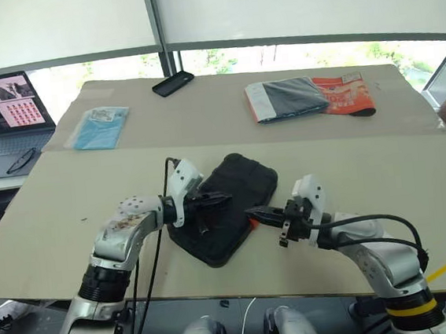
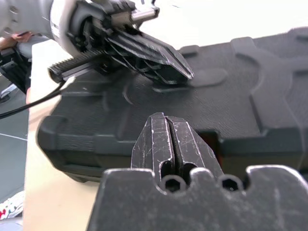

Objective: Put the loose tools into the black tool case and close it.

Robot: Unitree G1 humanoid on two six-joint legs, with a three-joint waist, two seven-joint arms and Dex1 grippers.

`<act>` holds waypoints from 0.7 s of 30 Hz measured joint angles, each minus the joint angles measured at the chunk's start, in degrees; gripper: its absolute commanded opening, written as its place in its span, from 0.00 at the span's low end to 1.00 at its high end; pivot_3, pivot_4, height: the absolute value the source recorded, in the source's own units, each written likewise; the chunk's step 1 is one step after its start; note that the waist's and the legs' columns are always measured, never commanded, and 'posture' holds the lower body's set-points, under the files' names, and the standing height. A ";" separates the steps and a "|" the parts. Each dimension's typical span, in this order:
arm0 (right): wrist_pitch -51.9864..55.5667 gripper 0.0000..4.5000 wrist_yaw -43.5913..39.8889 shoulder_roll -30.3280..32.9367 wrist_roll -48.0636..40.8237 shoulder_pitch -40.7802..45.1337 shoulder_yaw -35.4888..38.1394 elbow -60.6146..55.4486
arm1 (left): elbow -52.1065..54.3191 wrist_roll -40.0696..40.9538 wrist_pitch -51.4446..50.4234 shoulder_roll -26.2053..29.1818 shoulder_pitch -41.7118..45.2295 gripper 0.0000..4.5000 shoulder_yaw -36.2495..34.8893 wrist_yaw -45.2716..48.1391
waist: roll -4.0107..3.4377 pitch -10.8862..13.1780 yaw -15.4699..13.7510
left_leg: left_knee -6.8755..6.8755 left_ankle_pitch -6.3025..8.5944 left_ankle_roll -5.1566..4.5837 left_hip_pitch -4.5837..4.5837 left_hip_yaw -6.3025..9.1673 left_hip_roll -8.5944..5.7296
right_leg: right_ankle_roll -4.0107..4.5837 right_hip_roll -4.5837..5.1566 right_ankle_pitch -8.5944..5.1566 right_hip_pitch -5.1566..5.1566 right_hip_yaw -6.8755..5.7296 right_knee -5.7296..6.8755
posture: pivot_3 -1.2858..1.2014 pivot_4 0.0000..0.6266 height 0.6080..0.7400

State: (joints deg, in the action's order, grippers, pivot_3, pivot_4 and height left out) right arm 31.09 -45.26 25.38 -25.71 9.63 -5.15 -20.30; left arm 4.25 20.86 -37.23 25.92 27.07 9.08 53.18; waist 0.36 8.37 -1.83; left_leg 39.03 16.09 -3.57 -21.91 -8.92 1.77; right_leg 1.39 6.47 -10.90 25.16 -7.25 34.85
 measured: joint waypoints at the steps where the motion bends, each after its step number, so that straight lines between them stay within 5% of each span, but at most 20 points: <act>1: 0.00 0.00 -0.32 0.85 -0.37 -0.41 0.56 -0.44 | 0.01 0.12 1.13 -0.04 -0.51 0.03 -0.29 0.30 | -0.01 0.00 -0.03 | 0.00 0.00 0.00 -0.05 0.00 0.00 | 0.00 0.00 0.00 0.05 0.00 0.00 | 0.52 0.24 1.00; 5: 1.13 0.26 -0.99 6.88 -2.97 -4.27 8.85 -2.20 | 2.54 5.87 8.83 0.37 -7.16 0.27 -7.40 5.00 | 0.18 0.15 0.67 | -0.06 -0.02 0.05 -0.37 0.00 0.06 | 0.07 -0.07 -0.04 0.39 0.00 0.01 | 0.52 0.24 1.00; 8: -1.05 0.49 -1.30 8.51 -3.39 -6.83 12.43 -2.42 | 4.06 6.23 12.25 5.84 -10.24 0.51 -10.85 6.92 | 0.38 0.28 1.24 | -0.09 -0.54 0.14 -0.74 -0.02 0.14 | 0.19 -0.29 -0.10 0.92 0.05 0.16 | 0.52 0.24 1.00; 14: -23.39 0.95 -7.24 14.82 5.52 -12.37 17.03 2.77 | 2.06 5.58 18.31 16.32 -18.27 0.97 -21.31 9.18 | 0.53 0.75 1.18 | -0.13 -0.59 0.23 -0.88 -0.07 0.13 | 0.19 -0.36 -0.13 1.05 0.00 0.11 | 0.52 0.24 1.00; 21: -41.15 0.98 -17.31 17.10 6.42 -12.66 18.89 15.25 | -9.06 -1.65 30.21 21.07 -25.88 0.99 -27.31 7.71 | 0.79 0.97 0.96 | -0.09 -0.31 -0.18 -0.92 -0.11 0.13 | 0.18 -0.16 -0.12 1.06 -0.01 0.08 | 0.52 0.24 1.00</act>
State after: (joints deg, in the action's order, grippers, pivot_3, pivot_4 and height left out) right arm -10.05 -62.57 42.48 -19.29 -3.03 13.75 -5.05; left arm -4.81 19.21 -7.02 46.99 1.19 -18.23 60.88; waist 1.16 9.33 -0.87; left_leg 38.95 15.79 -3.75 -22.82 -9.03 1.90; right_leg 1.57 6.31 -11.02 26.23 -7.25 34.93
